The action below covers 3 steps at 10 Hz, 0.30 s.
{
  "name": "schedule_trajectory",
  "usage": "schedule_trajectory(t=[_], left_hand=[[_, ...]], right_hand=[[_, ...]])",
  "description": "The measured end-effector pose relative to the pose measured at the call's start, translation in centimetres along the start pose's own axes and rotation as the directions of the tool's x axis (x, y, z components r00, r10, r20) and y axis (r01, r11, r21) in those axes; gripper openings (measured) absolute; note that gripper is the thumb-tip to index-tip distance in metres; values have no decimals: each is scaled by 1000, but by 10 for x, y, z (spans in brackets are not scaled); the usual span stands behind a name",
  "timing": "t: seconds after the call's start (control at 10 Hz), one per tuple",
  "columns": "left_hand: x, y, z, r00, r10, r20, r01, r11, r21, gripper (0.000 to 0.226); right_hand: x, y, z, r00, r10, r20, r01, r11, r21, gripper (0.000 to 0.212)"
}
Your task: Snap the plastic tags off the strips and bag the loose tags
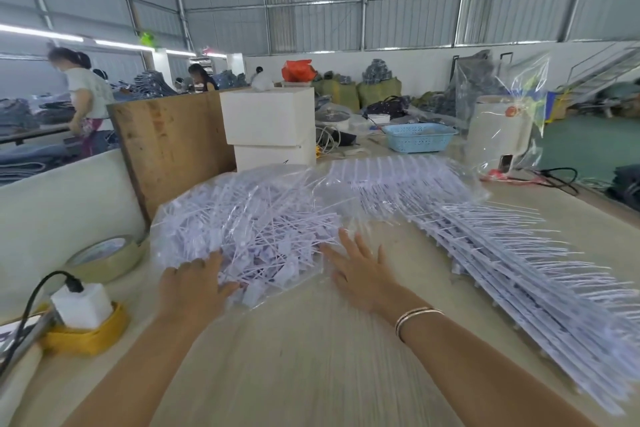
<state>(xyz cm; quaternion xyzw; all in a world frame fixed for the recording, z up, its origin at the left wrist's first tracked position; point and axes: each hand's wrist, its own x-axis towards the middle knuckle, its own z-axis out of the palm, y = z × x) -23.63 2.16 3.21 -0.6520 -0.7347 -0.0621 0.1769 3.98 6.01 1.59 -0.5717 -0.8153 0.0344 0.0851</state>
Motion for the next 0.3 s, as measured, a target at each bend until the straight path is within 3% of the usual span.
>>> schedule_trajectory(t=[0.1,0.3], left_hand=[[-14,14,-17,990,25,-137,-22,999,25,58],[-52,70,-44,970,57,-235,-103,977,-187,52]], right_hand=[[-16,4,-8,996,-38,-76,39,999,21,60],[-73,16,-28,995,-42,-95,41,999,-12,51]])
